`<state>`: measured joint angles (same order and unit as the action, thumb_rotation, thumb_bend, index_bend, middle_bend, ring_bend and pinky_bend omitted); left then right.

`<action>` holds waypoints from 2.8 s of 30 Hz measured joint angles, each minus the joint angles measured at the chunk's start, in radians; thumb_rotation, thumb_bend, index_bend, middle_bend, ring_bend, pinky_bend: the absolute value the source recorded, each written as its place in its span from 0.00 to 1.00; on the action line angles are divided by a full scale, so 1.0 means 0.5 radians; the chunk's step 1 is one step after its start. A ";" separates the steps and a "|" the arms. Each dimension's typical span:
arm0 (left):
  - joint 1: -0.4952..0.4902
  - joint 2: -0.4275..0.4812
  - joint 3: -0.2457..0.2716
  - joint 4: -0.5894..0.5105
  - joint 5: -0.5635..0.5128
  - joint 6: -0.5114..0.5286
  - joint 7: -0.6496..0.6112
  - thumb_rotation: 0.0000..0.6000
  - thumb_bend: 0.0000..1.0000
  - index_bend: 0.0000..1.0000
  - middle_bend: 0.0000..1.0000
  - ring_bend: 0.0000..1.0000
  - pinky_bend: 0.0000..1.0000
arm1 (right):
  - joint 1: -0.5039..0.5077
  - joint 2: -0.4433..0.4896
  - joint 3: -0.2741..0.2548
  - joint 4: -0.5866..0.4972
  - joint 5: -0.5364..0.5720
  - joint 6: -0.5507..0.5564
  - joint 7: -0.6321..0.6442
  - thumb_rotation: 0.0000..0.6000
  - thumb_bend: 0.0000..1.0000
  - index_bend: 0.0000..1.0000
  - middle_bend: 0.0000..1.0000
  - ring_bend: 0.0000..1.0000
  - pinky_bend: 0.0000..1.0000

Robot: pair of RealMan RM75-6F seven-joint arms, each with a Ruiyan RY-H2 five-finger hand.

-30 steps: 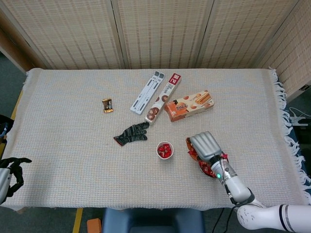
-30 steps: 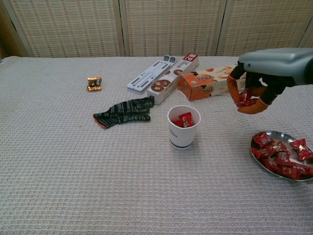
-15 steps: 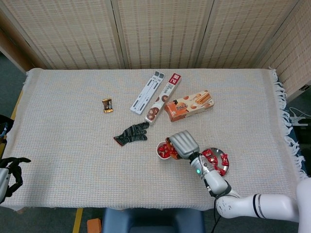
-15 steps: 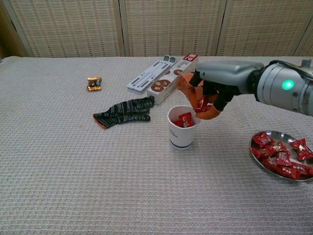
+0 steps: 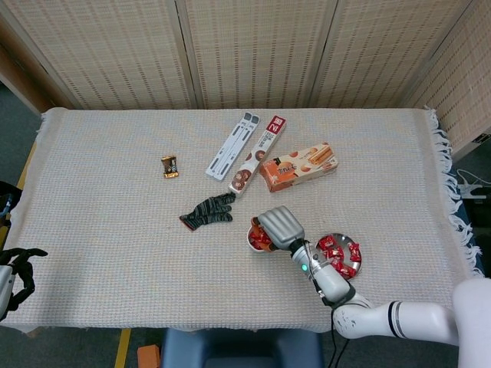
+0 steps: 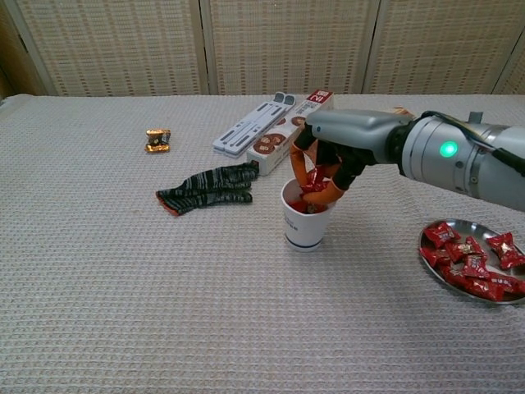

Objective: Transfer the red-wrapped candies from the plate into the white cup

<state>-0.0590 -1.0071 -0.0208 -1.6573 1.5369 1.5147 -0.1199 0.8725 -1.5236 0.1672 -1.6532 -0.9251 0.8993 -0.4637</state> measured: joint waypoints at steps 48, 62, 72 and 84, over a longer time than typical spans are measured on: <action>0.002 -0.007 -0.007 -0.003 -0.004 0.005 0.009 1.00 0.42 0.35 0.24 0.27 0.28 | -0.006 -0.021 0.003 0.045 -0.129 -0.033 0.230 1.00 0.07 0.42 0.82 0.77 0.98; 0.009 0.001 -0.015 -0.008 -0.017 0.019 -0.001 1.00 0.42 0.34 0.24 0.27 0.28 | -0.201 0.317 -0.258 -0.153 -0.088 0.252 -0.158 1.00 0.07 0.38 0.82 0.78 0.98; 0.001 -0.005 -0.010 -0.015 -0.022 -0.006 0.037 1.00 0.42 0.34 0.24 0.27 0.28 | -0.313 0.428 -0.413 -0.074 -0.018 0.136 -0.151 1.00 0.03 0.32 0.82 0.78 0.98; 0.000 -0.006 -0.006 -0.018 -0.015 -0.008 0.043 1.00 0.42 0.35 0.24 0.27 0.28 | -0.360 0.399 -0.476 0.036 0.034 0.041 -0.170 1.00 0.02 0.25 0.82 0.78 0.98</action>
<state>-0.0590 -1.0103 -0.0240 -1.6662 1.5293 1.5108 -0.0982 0.6925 -1.3241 -0.0708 -1.6351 -0.9079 0.9197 -0.5488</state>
